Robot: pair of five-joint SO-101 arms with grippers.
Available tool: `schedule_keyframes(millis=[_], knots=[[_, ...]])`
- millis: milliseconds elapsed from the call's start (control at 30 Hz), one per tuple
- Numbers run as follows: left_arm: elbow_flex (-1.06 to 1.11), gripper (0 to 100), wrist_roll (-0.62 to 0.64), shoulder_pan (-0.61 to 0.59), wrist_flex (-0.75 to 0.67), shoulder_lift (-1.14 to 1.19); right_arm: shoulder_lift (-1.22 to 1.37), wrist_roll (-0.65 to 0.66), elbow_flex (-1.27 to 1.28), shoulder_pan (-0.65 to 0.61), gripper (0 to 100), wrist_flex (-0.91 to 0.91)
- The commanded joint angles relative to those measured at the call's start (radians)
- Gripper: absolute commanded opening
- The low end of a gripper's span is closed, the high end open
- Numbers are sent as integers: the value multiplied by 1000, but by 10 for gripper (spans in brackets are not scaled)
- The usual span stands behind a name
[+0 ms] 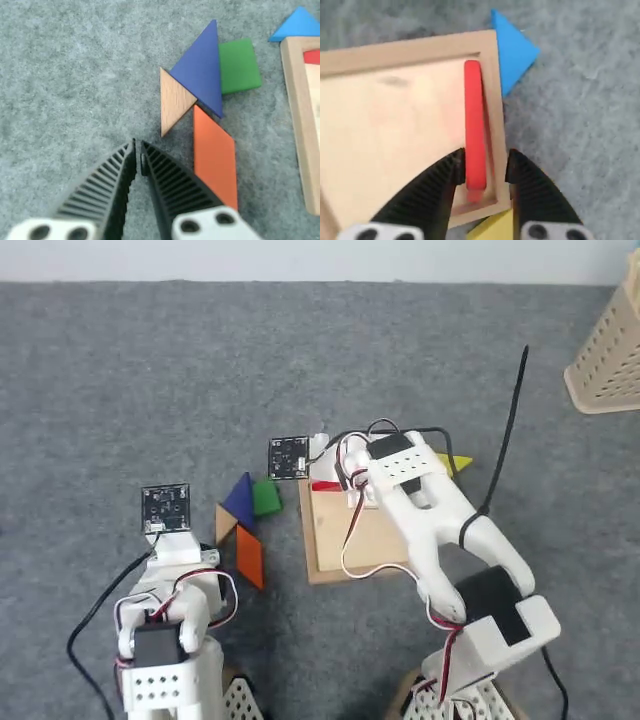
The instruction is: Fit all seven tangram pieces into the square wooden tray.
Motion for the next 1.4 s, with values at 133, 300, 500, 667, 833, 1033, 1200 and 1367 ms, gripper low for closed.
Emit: schedule_keyframes(millis=[133, 300, 500, 667, 833, 1033, 1200, 1367], knots=[[-5, 12, 9, -2, 2, -20, -139, -40, -17, 13, 139, 79], [-5, 12, 9, -2, 2, -20, -277, -58, -15, 12, 138, 193], [-5, 12, 9, -2, 2, -20, -329, -60, -11, 12, 137, 266], [-5, 12, 9, -2, 2, -20, -328, -74, -9, 12, 129, 282], [-5, 12, 9, -2, 2, -20, -278, -307, 55, -41, 8, 282], [-5, 12, 9, -2, 2, -20, -102, -448, 132, -35, 6, 76], [-5, 12, 9, -2, 2, -20, 7, -459, 130, -25, 6, 7], [-5, 12, 9, -2, 2, -20, 28, -463, 81, -18, 6, 21]])
